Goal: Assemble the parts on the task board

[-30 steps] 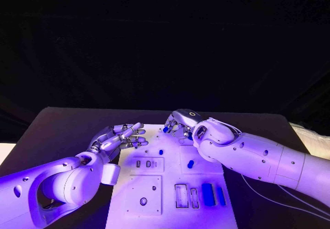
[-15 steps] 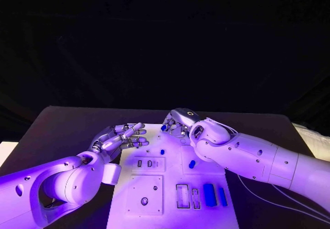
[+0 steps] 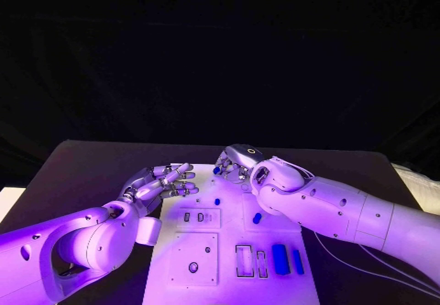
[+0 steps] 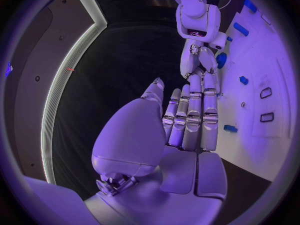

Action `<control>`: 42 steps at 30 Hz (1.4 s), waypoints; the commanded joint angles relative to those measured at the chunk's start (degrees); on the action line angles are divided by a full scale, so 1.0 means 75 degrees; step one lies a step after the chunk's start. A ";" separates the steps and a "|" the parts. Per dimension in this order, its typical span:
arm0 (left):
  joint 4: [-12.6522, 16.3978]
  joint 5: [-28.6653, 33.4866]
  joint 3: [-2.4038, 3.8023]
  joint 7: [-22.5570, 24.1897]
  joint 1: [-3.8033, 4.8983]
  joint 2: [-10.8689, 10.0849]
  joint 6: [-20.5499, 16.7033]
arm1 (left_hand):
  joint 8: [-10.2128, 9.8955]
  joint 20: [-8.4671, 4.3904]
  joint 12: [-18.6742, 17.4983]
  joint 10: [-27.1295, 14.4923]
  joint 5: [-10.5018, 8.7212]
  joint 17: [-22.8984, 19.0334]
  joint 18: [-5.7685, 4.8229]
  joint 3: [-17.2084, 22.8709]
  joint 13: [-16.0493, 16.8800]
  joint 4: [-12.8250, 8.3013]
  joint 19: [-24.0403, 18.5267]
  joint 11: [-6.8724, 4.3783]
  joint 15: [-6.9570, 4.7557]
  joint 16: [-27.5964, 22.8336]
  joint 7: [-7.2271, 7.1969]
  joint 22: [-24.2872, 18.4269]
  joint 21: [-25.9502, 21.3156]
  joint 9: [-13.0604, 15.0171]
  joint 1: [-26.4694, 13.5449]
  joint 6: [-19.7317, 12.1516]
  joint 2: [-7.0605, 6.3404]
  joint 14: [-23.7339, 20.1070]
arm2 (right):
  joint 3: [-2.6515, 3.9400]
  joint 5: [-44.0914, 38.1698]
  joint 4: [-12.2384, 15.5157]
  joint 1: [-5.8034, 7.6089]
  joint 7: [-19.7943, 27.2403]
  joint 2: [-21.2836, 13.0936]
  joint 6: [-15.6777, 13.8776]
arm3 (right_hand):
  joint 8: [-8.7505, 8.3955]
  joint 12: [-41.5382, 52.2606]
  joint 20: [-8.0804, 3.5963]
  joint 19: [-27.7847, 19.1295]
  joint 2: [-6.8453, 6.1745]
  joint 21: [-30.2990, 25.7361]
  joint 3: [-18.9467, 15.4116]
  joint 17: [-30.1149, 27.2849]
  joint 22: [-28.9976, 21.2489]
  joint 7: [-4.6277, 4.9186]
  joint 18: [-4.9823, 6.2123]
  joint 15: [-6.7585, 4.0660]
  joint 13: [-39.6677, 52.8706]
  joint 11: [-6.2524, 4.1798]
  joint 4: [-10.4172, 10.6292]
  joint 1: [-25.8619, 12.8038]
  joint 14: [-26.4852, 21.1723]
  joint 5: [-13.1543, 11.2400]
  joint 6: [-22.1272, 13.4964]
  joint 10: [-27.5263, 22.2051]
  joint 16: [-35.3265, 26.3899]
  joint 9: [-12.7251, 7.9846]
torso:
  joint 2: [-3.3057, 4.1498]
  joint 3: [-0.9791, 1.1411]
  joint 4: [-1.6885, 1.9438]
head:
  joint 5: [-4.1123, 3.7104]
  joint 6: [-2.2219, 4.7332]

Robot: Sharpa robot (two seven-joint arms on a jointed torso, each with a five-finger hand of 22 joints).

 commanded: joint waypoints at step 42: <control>-0.0076 0.0025 0.0006 0.0034 0.0034 -0.0253 0.0280 | -0.0062 0.0012 -0.0038 -0.0048 -0.0086 0.0047 0.0069 0.0011 -0.0001 -0.0062 0.0031 0.0014 0.0048 -0.0078 0.0036 -0.0020 -0.0069 -0.0005 0.0081 -0.0044 0.0023 -0.0046 | 0.0348 0.1989 0.1709 -0.0073 -0.0899 -0.2695 0.1112 | 0.0039 0.5483 -0.0075 0.1610 -0.0486 0.1963 -0.2914 0.4249 0.3115 0.0025 -0.0682 -0.0140 0.5877 -0.0179 0.1376 0.0399 0.0422 0.0989 -0.1293 0.0873 0.3831 -0.0191 | -0.0034 0.0067 -0.0176 | -0.0077 0.0014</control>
